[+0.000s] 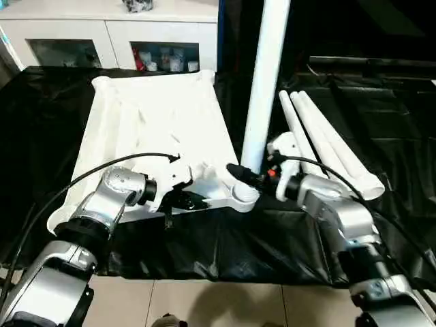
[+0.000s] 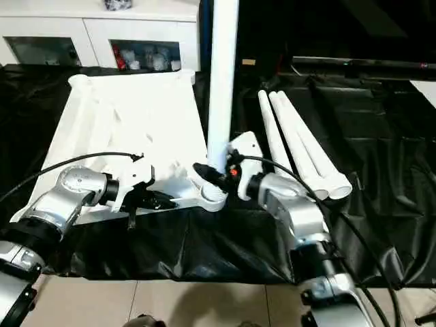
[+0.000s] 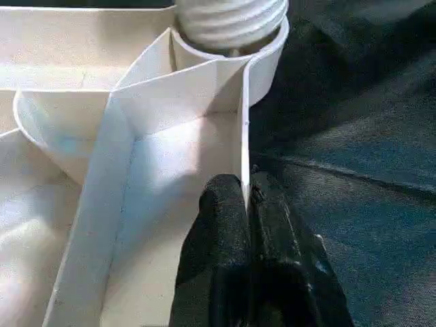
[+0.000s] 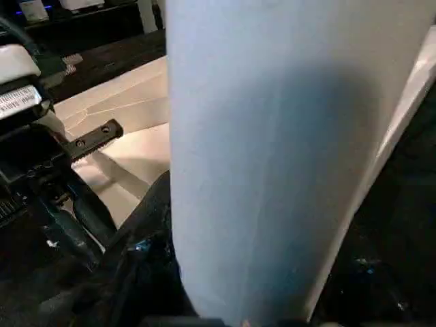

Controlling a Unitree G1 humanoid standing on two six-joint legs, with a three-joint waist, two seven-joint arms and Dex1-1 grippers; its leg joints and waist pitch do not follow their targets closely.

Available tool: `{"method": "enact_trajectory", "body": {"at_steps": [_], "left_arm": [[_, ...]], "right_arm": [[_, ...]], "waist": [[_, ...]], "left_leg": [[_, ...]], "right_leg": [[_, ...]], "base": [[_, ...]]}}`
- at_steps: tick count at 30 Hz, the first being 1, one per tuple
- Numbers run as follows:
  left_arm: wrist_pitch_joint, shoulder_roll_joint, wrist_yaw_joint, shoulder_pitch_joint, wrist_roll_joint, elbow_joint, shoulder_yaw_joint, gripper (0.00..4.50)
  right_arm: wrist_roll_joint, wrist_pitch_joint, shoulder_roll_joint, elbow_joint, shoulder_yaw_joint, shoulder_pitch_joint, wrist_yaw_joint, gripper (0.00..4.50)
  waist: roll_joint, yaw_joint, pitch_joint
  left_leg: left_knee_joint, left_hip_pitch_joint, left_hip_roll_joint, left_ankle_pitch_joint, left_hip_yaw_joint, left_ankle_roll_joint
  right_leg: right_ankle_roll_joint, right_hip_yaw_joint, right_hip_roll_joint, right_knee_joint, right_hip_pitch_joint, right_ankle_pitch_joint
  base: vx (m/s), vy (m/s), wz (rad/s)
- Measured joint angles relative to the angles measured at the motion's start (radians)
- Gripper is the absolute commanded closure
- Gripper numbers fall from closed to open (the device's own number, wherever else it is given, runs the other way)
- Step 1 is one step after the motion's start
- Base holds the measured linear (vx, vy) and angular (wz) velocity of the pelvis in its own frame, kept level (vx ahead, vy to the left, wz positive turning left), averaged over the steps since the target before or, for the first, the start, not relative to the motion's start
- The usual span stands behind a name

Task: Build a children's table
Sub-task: Insert table leg to table base

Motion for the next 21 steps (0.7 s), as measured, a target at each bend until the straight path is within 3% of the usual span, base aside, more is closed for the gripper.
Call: {"method": "enact_trajectory", "body": {"at_steps": [12,18,21], "left_arm": [[0.049,-0.004,0.008,0.017,0.001,-0.038,0.01,4.5],[0.082,-0.021,0.035,0.017,0.001,-0.049,0.012,4.5],[0.093,-0.047,0.065,0.012,0.009,-0.048,0.012,4.5]], "right_arm": [[-0.006,-0.066,0.009,0.052,-0.004,-0.002,0.02,2.6],[0.012,-0.116,0.027,0.09,-0.05,0.012,0.011,2.6],[0.05,-0.186,0.051,0.116,-0.105,0.047,-0.007,2.6]], "waist": [[0.0,0.002,0.0],[0.001,0.0,-0.001],[0.004,0.008,-0.002]], "left_leg": [[0.0,0.0,0.0,0.0,0.0,0.0],[0.0,0.001,0.0,0.0,0.0,0.0],[0.0,0.001,-0.001,0.0,0.001,0.0]], "right_leg": [[0.0,0.0,0.0,0.0,0.0,0.0],[0.0,0.0,0.0,0.0,0.0,0.0],[0.0,0.001,-0.001,0.0,0.001,0.0]], "base": [[0.0,0.0,0.0],[0.0,0.0,0.0],[0.0,0.0,0.0]]}}
